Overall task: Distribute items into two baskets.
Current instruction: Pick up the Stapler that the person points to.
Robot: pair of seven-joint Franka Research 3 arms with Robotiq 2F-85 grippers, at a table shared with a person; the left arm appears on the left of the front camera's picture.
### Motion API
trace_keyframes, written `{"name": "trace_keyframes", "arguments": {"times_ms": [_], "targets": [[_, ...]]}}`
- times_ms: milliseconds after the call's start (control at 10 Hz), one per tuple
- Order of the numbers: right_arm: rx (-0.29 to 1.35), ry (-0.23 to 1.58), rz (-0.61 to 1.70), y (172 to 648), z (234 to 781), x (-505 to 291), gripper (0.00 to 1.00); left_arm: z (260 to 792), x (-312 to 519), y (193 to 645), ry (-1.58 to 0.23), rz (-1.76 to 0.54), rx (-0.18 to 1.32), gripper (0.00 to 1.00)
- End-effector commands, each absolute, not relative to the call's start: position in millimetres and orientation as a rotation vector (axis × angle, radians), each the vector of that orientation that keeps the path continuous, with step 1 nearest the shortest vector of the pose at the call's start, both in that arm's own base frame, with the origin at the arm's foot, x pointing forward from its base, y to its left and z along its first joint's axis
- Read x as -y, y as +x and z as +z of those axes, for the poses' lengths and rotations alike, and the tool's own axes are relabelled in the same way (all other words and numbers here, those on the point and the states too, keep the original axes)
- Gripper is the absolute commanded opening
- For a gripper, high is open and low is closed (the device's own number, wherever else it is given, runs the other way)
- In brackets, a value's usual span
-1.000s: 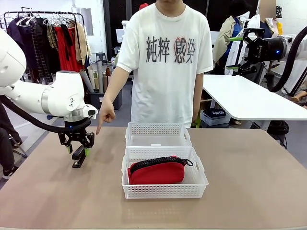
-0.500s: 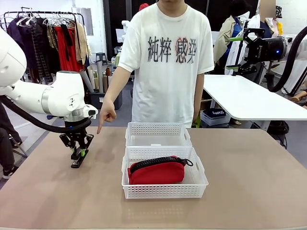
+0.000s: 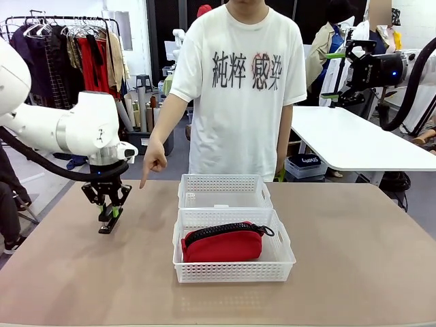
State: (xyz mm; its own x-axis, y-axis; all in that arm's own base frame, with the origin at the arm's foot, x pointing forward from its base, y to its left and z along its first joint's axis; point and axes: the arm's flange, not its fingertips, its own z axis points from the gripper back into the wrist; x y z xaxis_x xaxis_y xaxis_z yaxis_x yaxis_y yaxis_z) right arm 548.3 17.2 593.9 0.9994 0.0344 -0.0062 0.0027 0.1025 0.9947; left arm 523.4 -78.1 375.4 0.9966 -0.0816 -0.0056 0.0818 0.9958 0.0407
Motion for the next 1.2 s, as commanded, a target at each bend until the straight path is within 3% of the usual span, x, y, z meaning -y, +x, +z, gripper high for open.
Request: {"name": "trace_keyframes", "arguments": {"times_ms": [0,700,1100], "targets": [[-0.022,1.467,0.021,548,597,-17,1.0,424,81,515,0.017,-0.034,0.007,0.0],[-0.022,1.467,0.021,548,597,-17,1.0,623,106,507,-0.082,-0.058,0.061,0.0],[-0.022,1.467,0.021,548,597,-17,1.0,678,122,507,-0.101,-0.066,0.103,0.0]]}}
